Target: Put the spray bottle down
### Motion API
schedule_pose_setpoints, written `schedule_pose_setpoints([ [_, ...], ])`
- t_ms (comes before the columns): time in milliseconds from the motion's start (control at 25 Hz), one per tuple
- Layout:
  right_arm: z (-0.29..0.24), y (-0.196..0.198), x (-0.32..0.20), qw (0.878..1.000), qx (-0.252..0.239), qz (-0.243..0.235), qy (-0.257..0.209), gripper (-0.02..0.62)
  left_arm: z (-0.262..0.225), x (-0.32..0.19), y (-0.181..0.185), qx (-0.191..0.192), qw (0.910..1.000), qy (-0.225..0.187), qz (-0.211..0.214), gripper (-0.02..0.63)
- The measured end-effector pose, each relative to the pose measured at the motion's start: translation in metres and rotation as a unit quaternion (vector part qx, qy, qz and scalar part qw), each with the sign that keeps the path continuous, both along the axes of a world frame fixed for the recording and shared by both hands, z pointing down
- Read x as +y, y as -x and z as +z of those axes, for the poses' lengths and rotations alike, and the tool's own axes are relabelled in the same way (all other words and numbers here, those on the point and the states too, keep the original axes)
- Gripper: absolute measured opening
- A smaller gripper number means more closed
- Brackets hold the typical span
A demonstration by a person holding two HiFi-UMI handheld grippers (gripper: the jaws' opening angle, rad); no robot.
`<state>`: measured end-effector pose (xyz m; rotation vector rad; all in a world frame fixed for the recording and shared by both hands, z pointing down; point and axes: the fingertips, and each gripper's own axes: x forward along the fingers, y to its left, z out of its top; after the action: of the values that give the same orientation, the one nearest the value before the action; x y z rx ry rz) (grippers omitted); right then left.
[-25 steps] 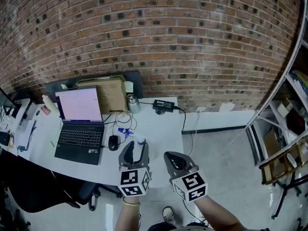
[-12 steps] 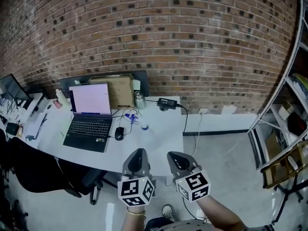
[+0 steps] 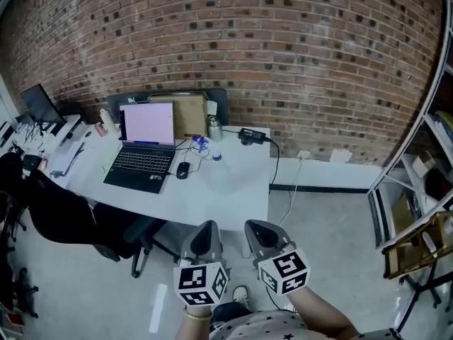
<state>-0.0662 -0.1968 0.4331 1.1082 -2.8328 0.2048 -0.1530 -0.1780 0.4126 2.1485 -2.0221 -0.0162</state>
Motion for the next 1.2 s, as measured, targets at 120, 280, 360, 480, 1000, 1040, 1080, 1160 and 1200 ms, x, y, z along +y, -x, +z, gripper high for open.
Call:
schedule_pose_setpoints([
  [120,0.001,-0.004,0.017,1.0,-0.002,-0.004,0.0,-0.002,0.003,0.017,-0.005,-0.003,1.0,0.005,-0.003,0.009],
  [280,-0.002,-0.007,0.031,1.0,0.0,-0.007,-0.008,-0.002,0.002,0.031,-0.009,-0.002,1.0,0.005,-0.002,0.009],
  [360,-0.004,-0.008,0.036,1.0,0.002,-0.007,-0.011,-0.002,0.002,0.035,-0.01,-0.002,1.0,0.005,-0.003,0.009],
  [480,-0.006,-0.008,0.04,1.0,0.006,-0.008,-0.015,-0.002,0.0,0.039,-0.009,-0.002,1.0,0.003,-0.004,0.009],
  [1000,-0.012,-0.004,0.041,1.0,0.008,-0.007,-0.024,-0.002,0.001,0.037,-0.004,-0.005,0.9999,0.003,-0.009,0.009],
  [1040,-0.012,-0.004,0.041,1.0,0.008,-0.007,-0.023,-0.002,0.001,0.037,-0.004,-0.006,0.9999,0.004,-0.009,0.009],
  [1080,-0.012,-0.004,0.04,1.0,0.009,-0.007,-0.023,-0.002,0.0,0.036,-0.004,-0.007,0.9999,0.005,-0.01,0.009],
  [1160,-0.013,-0.004,0.038,1.0,0.01,-0.007,-0.022,-0.002,-0.001,0.034,-0.003,-0.007,0.9999,0.005,-0.01,0.009],
  [1200,-0.013,-0.005,0.037,1.0,0.011,-0.006,-0.021,-0.002,-0.003,0.033,-0.003,-0.007,0.9999,0.004,-0.01,0.009],
])
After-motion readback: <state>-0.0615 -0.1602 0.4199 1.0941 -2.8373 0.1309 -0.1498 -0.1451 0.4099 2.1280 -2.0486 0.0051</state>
